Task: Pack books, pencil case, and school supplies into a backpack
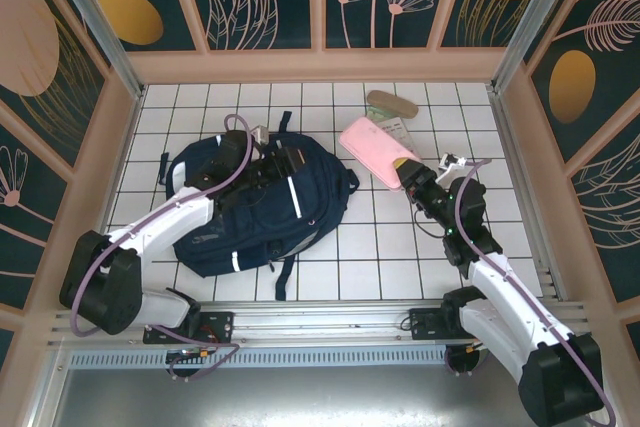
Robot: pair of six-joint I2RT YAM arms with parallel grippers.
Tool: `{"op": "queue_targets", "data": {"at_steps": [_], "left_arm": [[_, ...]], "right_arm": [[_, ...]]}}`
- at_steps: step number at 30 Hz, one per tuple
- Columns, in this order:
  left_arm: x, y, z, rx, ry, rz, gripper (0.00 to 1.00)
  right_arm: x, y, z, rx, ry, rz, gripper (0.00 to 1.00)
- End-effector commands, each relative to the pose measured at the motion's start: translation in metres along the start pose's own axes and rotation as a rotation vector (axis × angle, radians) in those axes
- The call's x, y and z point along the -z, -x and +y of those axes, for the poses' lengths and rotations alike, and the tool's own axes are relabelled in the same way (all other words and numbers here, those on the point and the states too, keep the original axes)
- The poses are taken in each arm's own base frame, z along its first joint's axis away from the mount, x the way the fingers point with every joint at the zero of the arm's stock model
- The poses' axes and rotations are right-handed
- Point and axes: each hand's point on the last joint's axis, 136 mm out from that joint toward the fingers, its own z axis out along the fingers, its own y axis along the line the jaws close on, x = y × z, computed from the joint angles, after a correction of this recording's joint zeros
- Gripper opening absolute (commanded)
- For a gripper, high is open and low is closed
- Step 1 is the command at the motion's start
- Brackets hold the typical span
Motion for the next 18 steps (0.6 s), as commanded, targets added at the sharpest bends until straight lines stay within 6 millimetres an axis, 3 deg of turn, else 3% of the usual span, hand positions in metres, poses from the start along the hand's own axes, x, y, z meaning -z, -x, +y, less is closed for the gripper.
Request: {"op": "queue_targets", "data": {"at_steps": [1, 10, 18], "left_arm": [[-0.004, -0.005, 0.010, -0.005, 0.032, 0.012, 0.72], [-0.026, -0.010, 0.016, 0.051, 0.013, 0.042, 0.71], [-0.053, -0.010, 0.012, 0.055, -0.017, 0.072, 0.62]], "right_arm": [[0.002, 0.004, 0.013, 0.039, 0.061, -0.004, 0.24], [0.003, 0.003, 0.015, 0.066, 0.073, 0.013, 0.25], [0.004, 0.002, 0.017, 0.084, 0.082, 0.019, 0.25]]}}
